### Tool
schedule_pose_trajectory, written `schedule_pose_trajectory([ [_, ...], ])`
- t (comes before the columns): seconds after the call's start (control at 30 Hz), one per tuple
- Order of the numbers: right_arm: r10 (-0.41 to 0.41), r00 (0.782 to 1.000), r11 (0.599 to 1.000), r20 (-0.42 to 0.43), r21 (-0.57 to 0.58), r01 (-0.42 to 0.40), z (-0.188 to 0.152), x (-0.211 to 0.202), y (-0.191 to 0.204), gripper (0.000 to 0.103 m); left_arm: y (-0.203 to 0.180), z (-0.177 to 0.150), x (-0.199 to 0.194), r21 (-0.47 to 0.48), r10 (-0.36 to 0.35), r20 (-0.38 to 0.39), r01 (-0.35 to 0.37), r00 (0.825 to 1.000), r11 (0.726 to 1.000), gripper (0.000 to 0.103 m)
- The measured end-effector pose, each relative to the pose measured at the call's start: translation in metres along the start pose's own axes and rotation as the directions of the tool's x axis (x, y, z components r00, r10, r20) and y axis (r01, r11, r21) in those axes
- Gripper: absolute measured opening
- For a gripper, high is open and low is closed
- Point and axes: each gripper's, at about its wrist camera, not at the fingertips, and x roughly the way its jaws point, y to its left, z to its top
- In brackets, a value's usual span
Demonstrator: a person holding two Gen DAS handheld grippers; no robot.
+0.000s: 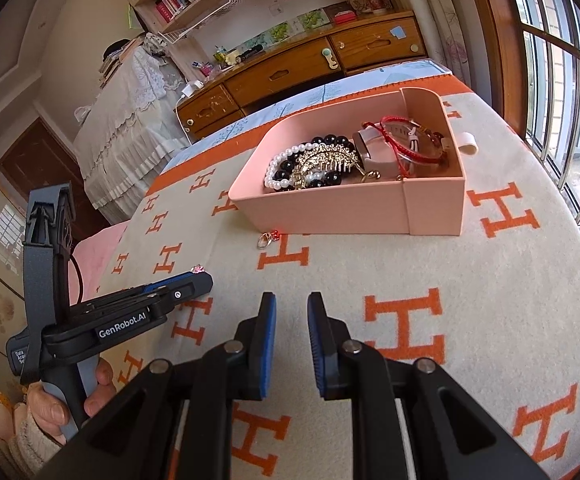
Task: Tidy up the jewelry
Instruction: 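Withdraw both tools and move them toward the two small rings, then grasp the red-stone ring with the right tool while the left tool grasps the pink-stone ring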
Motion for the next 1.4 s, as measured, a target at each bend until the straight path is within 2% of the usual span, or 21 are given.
schedule_pose_trajectory([
  [0.37,0.043,0.999,0.999,0.001,0.005,-0.043,-0.001,-0.002,-0.01,0.016,0.003,0.004,0.0,-0.006,0.053,0.004,-0.053,0.999,0.999,0.02],
  [0.63,0.047,0.999,0.999,0.003,0.002,-0.047,-0.001,-0.002,-0.01,0.016,0.001,0.012,0.006,0.01,0.093,0.022,-0.094,0.995,0.996,0.022],
  [0.7,0.044,0.999,0.999,0.003,-0.001,-0.044,-0.001,-0.002,-0.009,0.016,-0.002,0.013,0.007,0.021,0.101,0.028,-0.102,0.994,0.995,0.025],
  [0.83,0.034,0.999,0.999,-0.005,-0.008,-0.034,-0.002,0.001,-0.005,0.016,-0.013,0.014,0.011,0.053,0.092,0.031,-0.093,0.995,0.994,0.049],
  [0.93,0.026,1.0,1.0,-0.007,-0.013,-0.027,-0.001,0.002,-0.002,0.016,-0.024,0.014,0.016,0.106,0.148,0.041,-0.151,0.988,0.983,0.051],
  [1.0,0.021,1.0,1.0,-0.003,-0.019,-0.021,-0.001,0.002,0.0,0.016,-0.026,0.013,0.015,0.12,0.136,0.051,-0.142,0.989,0.983,0.045],
  [1.07,0.013,1.0,1.0,-0.001,-0.023,-0.013,-0.001,0.002,0.003,0.016,-0.024,0.013,0.013,0.126,0.124,0.056,-0.13,0.991,0.984,0.024],
  [1.13,0.006,1.0,1.0,-0.005,-0.026,-0.006,0.0,0.004,0.004,0.016,-0.021,0.012,0.01,0.128,0.106,0.057,-0.112,0.993,0.985,0.013],
  [1.27,-0.005,1.0,0.999,-0.019,-0.034,0.004,0.002,0.011,0.012,0.016,-0.01,0.005,0.005,0.113,0.052,0.061,-0.059,0.997,0.992,0.006],
  [1.4,-0.027,0.999,0.998,-0.037,-0.066,0.024,0.009,0.024,0.023,0.016,0.003,-0.002,-0.002,0.096,0.016,0.063,-0.022,0.998,0.995,0.005],
])
